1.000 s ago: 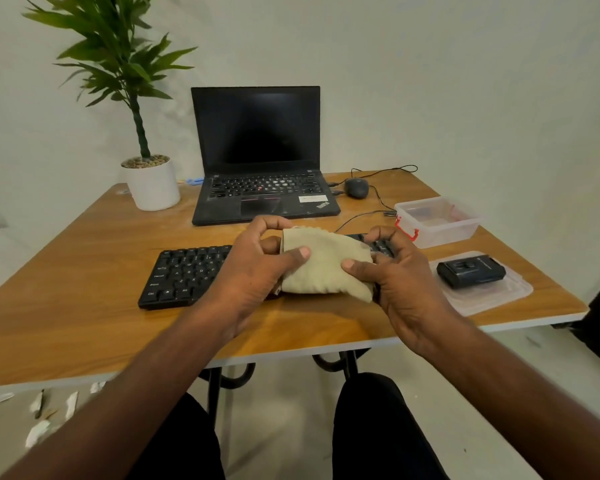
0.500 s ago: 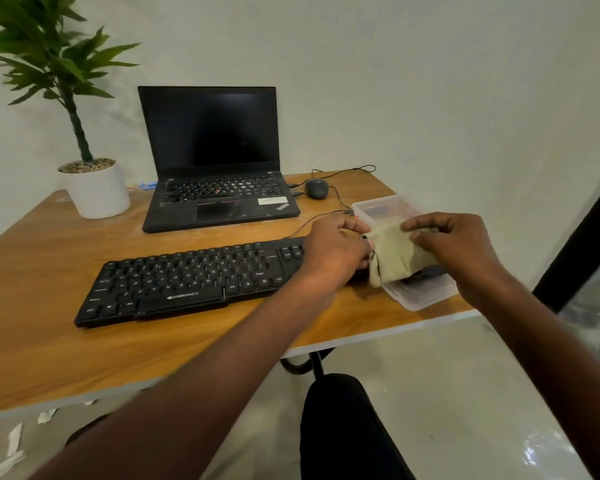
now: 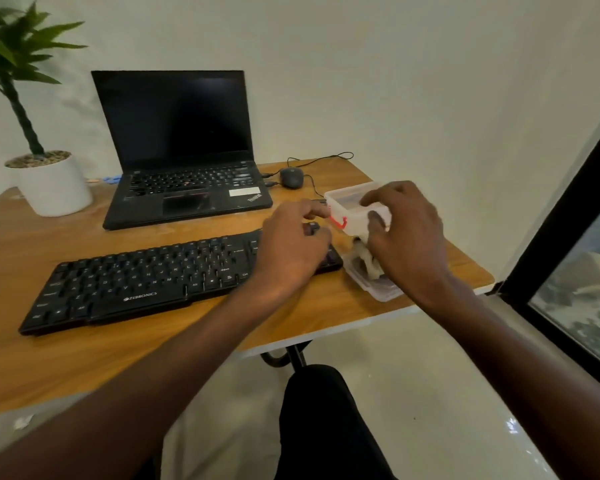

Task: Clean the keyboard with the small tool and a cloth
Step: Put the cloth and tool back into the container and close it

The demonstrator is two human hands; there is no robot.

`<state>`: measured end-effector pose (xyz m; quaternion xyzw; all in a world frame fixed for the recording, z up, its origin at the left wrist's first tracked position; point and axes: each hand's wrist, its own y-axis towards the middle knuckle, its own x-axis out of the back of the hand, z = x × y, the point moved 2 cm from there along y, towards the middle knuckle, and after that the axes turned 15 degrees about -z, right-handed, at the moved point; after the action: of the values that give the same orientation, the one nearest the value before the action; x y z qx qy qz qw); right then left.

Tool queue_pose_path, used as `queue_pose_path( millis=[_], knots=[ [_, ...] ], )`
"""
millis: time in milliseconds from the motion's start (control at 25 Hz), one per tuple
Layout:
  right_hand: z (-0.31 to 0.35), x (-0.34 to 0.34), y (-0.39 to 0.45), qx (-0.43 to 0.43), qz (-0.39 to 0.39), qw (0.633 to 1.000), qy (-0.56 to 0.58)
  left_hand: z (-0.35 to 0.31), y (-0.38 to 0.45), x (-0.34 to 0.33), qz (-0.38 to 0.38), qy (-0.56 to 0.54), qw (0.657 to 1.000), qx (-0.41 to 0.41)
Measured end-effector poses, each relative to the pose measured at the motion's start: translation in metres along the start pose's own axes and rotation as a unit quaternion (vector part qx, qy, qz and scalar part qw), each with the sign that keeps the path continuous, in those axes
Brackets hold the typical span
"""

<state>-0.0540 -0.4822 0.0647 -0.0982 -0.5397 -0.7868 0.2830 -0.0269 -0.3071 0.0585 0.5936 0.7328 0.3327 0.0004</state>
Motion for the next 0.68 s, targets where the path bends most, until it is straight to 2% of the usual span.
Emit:
queue_pose_path(
  millis=[80, 120, 160, 240, 320, 440, 680],
  knots=[
    [0.04, -0.011, -0.022, 0.018, 0.091, 0.991, 0.092, 0.022, -0.009, 0.046, -0.045, 0.072, 0.995, -0.059],
    [0.056, -0.021, -0.035, 0.034, 0.143, 0.984, 0.1, 0.039, -0.014, 0.07, -0.055, 0.14, 0.986, -0.07],
    [0.065, -0.032, -0.046, 0.053, 0.193, 0.977, 0.077, 0.056, -0.021, 0.094, -0.056, 0.222, 0.972, -0.055],
    [0.073, -0.053, -0.061, 0.078, 0.286, 0.954, -0.039, 0.093, -0.035, 0.143, -0.059, 0.367, 0.928, 0.026],
    [0.073, -0.066, -0.064, 0.073, 0.339, 0.93, -0.118, 0.12, -0.048, 0.185, -0.071, 0.428, 0.894, 0.115],
    [0.078, -0.079, -0.066, 0.095, 0.349, 0.92, -0.149, 0.144, -0.056, 0.219, -0.059, 0.45, 0.873, 0.179],
    [0.099, -0.125, -0.049, 0.1, 0.338, 0.926, -0.132, 0.178, -0.017, 0.234, -0.067, 0.407, 0.895, 0.17]
  ],
)
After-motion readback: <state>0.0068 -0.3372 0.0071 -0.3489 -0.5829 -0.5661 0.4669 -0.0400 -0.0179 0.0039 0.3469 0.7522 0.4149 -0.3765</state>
